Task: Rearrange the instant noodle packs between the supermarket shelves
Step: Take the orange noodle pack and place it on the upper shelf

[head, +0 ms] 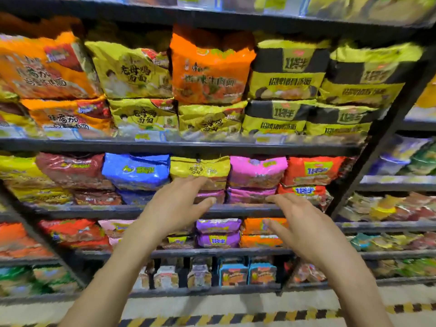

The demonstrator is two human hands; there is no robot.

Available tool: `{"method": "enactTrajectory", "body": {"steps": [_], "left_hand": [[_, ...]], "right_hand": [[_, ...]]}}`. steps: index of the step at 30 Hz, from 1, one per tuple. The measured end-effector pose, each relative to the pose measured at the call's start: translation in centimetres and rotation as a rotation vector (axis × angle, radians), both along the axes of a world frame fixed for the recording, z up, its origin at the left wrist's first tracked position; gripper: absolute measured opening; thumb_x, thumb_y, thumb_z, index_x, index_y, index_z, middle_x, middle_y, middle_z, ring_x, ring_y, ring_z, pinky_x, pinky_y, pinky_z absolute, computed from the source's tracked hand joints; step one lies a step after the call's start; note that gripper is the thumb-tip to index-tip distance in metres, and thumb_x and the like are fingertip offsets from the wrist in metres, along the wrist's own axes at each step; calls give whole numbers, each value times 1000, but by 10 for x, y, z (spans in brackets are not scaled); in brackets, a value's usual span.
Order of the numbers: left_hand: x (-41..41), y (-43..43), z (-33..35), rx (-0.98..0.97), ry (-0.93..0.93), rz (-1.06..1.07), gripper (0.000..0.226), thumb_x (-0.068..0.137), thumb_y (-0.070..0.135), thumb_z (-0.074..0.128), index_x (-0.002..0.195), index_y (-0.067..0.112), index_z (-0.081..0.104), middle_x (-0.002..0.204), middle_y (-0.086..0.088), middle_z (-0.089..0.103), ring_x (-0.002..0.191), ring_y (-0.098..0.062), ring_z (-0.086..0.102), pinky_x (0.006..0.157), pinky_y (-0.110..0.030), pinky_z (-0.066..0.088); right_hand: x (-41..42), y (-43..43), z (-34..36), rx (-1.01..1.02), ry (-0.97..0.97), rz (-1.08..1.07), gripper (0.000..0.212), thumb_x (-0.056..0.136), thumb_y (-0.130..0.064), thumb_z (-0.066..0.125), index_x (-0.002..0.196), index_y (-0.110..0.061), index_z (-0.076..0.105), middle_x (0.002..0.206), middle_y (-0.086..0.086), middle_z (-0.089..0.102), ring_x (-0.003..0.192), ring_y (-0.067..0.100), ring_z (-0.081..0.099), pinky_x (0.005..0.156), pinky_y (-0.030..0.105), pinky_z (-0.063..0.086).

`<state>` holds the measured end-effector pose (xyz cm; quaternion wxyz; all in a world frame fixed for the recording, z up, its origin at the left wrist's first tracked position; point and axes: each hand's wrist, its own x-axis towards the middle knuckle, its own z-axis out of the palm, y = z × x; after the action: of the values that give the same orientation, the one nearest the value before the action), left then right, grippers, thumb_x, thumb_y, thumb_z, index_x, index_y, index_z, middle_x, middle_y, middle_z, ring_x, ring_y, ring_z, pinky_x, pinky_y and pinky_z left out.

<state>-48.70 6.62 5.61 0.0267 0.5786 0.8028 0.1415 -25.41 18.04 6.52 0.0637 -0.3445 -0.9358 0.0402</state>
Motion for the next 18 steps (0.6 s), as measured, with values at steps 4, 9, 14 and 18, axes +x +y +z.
{"method": "enactTrajectory", "body": {"steps": [4,9,14,18], "left_hand": [[2,11,-6,31,-68,66,47,97,56,51,139,36,50,140,13,56,130,-15,52,101,-43,49],[-2,27,-1,123,-70,179,49,98,52,54,144,37,46,143,15,53,133,-12,47,102,-39,47],[-42,48,8,461,-328,149,32,99,31,62,131,33,59,125,21,64,116,14,54,101,-23,45],[-85,65,21,734,-354,213,47,100,23,61,143,33,47,127,33,52,114,23,47,92,-4,39]], "right_hand": [[-5,37,-3,-22,2,86,52,98,-53,48,144,-32,40,140,-8,48,131,15,45,96,30,43],[-18,74,1,-16,70,188,57,98,-51,49,150,-35,32,148,-11,43,135,12,41,99,28,43],[-60,108,24,8,330,258,73,97,-51,51,157,-39,12,156,-11,34,142,10,34,105,32,41],[-119,145,64,102,526,304,73,96,-44,56,158,-32,17,153,-2,39,138,18,40,105,37,42]]}}
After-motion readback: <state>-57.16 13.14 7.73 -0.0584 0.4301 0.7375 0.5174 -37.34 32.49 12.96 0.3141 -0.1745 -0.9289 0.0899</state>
